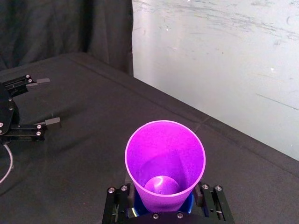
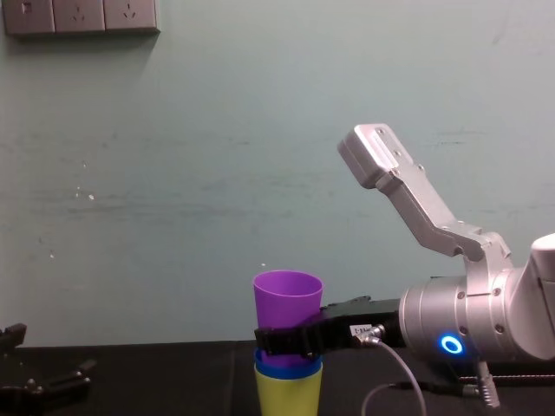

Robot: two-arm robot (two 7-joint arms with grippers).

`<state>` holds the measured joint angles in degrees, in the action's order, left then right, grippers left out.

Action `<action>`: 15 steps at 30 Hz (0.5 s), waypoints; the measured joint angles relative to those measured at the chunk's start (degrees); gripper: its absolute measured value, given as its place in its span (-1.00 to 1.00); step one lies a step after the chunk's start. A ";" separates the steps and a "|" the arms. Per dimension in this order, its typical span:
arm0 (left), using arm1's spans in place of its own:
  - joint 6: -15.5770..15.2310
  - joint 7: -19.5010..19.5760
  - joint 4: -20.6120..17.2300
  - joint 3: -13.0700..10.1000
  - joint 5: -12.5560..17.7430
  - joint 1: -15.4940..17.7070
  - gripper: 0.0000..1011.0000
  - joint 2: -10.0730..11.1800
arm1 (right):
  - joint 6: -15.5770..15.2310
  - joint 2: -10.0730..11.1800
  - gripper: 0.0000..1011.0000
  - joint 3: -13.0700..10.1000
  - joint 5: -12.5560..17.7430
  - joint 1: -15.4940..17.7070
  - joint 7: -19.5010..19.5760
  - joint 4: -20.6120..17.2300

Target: Stack the three plastic cups sequentially using one hand.

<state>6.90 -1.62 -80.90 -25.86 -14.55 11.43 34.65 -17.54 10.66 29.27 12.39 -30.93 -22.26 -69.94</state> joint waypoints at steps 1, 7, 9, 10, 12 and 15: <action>0.00 0.00 0.00 0.00 0.00 0.00 0.98 0.00 | -0.01 0.01 0.39 0.00 0.00 0.00 0.00 0.00; 0.00 0.00 0.00 0.00 0.00 0.00 0.98 0.00 | -0.02 0.06 0.50 0.00 0.03 0.00 0.00 -0.10; 0.00 0.00 0.00 0.00 0.00 0.00 0.98 0.00 | -0.03 0.07 0.56 0.01 0.04 0.00 0.01 -0.12; 0.00 0.00 0.00 0.00 0.00 0.00 0.98 0.00 | -0.03 0.08 0.66 0.02 0.05 0.01 0.01 -0.15; 0.00 0.00 0.00 0.00 0.00 0.00 0.98 0.00 | -0.03 0.09 0.77 0.03 0.06 0.01 0.01 -0.19; 0.00 0.00 0.00 0.00 0.00 0.00 0.98 0.00 | -0.03 0.10 0.92 0.04 0.07 0.03 0.02 -0.23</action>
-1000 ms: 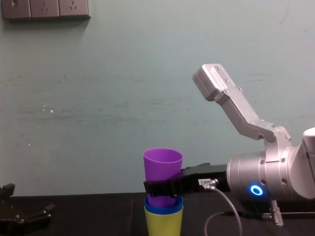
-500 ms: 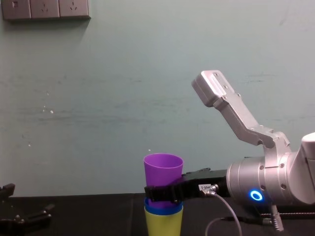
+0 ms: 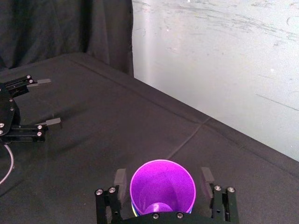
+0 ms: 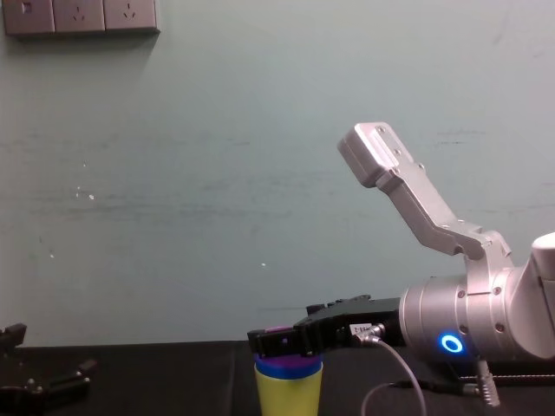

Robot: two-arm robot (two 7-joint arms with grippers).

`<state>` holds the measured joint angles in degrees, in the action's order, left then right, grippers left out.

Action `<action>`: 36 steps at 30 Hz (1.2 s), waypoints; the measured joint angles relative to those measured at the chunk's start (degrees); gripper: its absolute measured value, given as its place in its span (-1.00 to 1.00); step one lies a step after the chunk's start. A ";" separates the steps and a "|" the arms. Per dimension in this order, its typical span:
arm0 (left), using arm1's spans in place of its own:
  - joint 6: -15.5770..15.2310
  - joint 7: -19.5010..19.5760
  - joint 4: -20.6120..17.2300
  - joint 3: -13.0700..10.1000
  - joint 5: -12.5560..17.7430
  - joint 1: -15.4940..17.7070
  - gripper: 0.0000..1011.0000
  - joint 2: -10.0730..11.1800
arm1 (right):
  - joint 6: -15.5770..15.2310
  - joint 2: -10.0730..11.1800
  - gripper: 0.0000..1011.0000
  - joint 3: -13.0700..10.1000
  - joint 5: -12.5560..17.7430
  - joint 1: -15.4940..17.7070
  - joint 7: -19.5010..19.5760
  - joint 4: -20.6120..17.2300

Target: Stack the three plastic cups sequentially using one hand.

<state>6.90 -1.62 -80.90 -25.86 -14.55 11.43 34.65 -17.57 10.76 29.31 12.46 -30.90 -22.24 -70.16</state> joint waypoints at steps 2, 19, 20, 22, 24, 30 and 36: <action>0.00 0.00 0.00 0.00 0.00 0.00 0.98 0.00 | 0.00 0.01 0.98 0.00 0.00 0.00 0.00 -0.01; 0.00 0.00 0.00 0.00 0.00 0.00 0.98 0.00 | 3.15 0.66 0.98 -3.27 -0.38 4.09 4.27 -5.90; 0.00 0.00 0.00 0.00 0.00 0.00 0.98 0.00 | 3.55 0.71 0.98 -3.79 -0.39 4.58 4.76 -6.54; 0.00 0.00 0.00 0.00 0.00 0.00 0.98 0.00 | 4.85 0.73 0.98 -5.39 -0.28 6.27 6.43 -8.30; 0.00 0.00 0.00 0.00 0.00 0.00 0.98 0.00 | 5.44 0.67 0.98 -6.60 -0.12 7.50 7.61 -9.39; 0.00 0.00 0.00 0.00 0.00 0.00 0.98 0.00 | 5.04 -0.82 0.98 -10.32 -1.05 11.81 14.54 -11.27; 0.00 0.00 0.00 0.00 0.00 0.00 0.98 0.00 | 4.22 -3.15 0.98 -11.75 -4.25 14.19 21.90 -9.81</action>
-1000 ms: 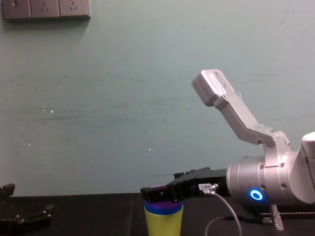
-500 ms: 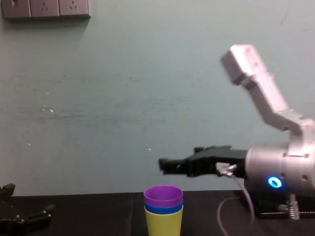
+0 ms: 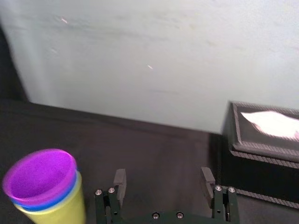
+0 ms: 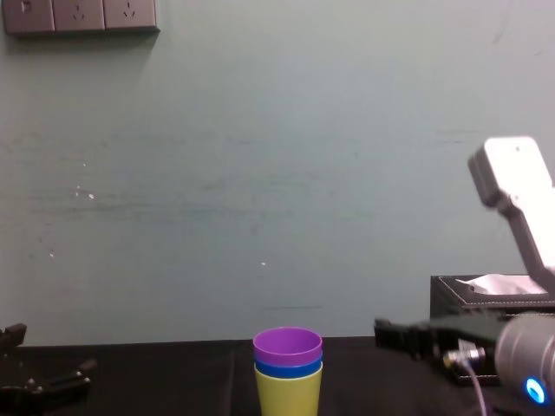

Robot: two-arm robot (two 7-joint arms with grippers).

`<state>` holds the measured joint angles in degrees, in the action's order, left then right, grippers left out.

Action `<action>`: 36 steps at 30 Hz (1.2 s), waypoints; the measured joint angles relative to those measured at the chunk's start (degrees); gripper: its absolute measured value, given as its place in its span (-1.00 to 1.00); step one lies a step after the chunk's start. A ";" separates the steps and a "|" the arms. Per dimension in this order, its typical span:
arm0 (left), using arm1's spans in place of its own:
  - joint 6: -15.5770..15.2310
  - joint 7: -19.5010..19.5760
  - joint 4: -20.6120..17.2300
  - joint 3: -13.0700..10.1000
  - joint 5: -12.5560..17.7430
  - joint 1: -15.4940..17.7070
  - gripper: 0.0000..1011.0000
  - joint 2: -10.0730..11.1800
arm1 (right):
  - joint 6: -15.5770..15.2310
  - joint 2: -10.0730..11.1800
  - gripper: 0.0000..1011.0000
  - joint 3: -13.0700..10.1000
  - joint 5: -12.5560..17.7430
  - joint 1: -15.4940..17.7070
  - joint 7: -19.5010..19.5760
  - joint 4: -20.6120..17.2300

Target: Stack the three plastic cups sequentially using one hand.

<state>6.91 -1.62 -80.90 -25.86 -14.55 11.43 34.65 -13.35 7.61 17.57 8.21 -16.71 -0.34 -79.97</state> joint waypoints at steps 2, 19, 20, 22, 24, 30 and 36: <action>0.00 0.00 0.00 0.00 0.00 0.00 0.98 0.00 | -0.02 -0.87 0.98 -0.27 -1.31 0.52 2.27 0.97; 0.00 0.00 0.00 0.00 0.00 0.00 0.98 0.00 | 1.05 -3.46 0.98 -0.36 -7.18 1.33 8.32 5.05; 0.00 0.00 0.00 0.00 0.00 0.00 0.98 0.00 | 1.05 -3.47 0.98 -0.36 -7.18 1.34 8.33 5.04; 0.00 0.00 0.00 0.00 0.00 0.00 0.98 0.00 | 1.05 -3.48 0.98 -0.37 -7.15 1.35 8.38 5.02; 0.00 0.00 0.00 0.00 0.00 0.00 0.98 0.00 | 1.05 -3.49 0.98 -0.36 -7.13 1.36 8.43 5.01; 0.00 0.00 0.00 0.00 0.00 0.00 0.98 0.00 | 1.05 -3.52 0.98 -0.36 -7.09 1.39 8.56 4.99; 0.00 0.00 0.00 0.00 0.00 0.00 0.98 0.00 | 1.03 -3.55 0.98 -0.37 -7.07 1.43 8.60 4.96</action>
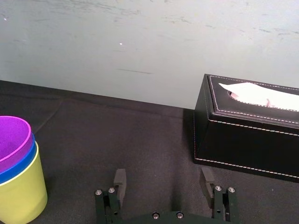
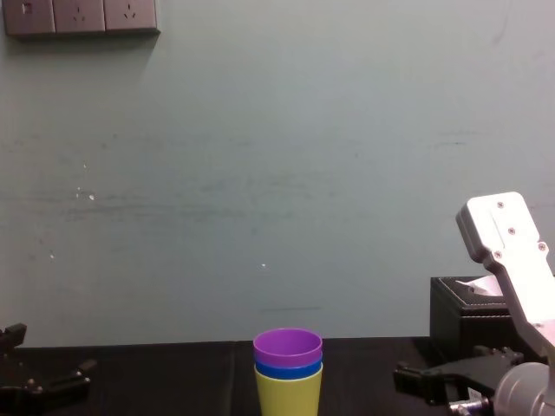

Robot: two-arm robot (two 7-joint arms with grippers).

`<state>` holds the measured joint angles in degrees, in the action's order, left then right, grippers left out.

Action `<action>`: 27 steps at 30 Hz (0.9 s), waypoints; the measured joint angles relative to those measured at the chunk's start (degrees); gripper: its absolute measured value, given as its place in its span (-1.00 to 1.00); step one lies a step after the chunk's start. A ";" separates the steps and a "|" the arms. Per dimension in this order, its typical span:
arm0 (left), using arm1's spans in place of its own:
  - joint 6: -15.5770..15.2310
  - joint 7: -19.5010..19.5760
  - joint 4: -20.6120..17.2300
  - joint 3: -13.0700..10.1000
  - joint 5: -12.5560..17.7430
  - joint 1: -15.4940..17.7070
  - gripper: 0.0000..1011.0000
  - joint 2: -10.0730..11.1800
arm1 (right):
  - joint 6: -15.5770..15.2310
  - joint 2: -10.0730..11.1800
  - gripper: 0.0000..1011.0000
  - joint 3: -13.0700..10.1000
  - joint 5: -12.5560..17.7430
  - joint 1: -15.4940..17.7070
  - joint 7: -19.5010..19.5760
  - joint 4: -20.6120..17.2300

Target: Stack the three plastic cups sequentially using one hand.

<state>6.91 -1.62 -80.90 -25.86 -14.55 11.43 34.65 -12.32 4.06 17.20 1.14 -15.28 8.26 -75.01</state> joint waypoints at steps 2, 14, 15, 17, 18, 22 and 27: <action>0.00 0.00 0.00 0.00 0.00 0.00 0.98 0.00 | 0.00 -0.01 0.98 0.00 0.01 0.01 0.01 -0.01; 0.00 0.00 0.00 0.00 0.00 0.00 0.98 0.00 | -0.05 -0.04 0.98 0.00 0.07 0.01 0.07 -0.05; 0.00 0.00 0.00 0.00 0.00 0.00 0.98 0.00 | -0.05 -0.04 0.98 0.00 0.07 0.02 0.08 -0.05; 0.00 0.00 0.00 0.00 0.00 0.00 0.98 0.00 | -0.06 -0.03 0.98 0.00 0.07 0.01 0.09 -0.05; 0.00 0.00 0.00 0.00 0.00 0.00 0.98 0.00 | -0.07 -0.04 0.98 0.00 0.07 0.01 0.09 -0.05; 0.00 0.00 0.00 0.00 0.00 0.00 0.98 0.00 | -0.08 -0.04 0.98 0.00 0.07 0.01 0.09 -0.05; 0.00 0.00 0.00 0.00 0.00 0.00 0.98 0.00 | -0.08 -0.04 0.98 0.00 0.07 0.01 0.09 -0.05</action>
<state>6.90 -1.62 -80.90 -25.86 -14.55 11.43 34.65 -12.40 4.02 17.20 1.21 -15.26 8.34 -75.06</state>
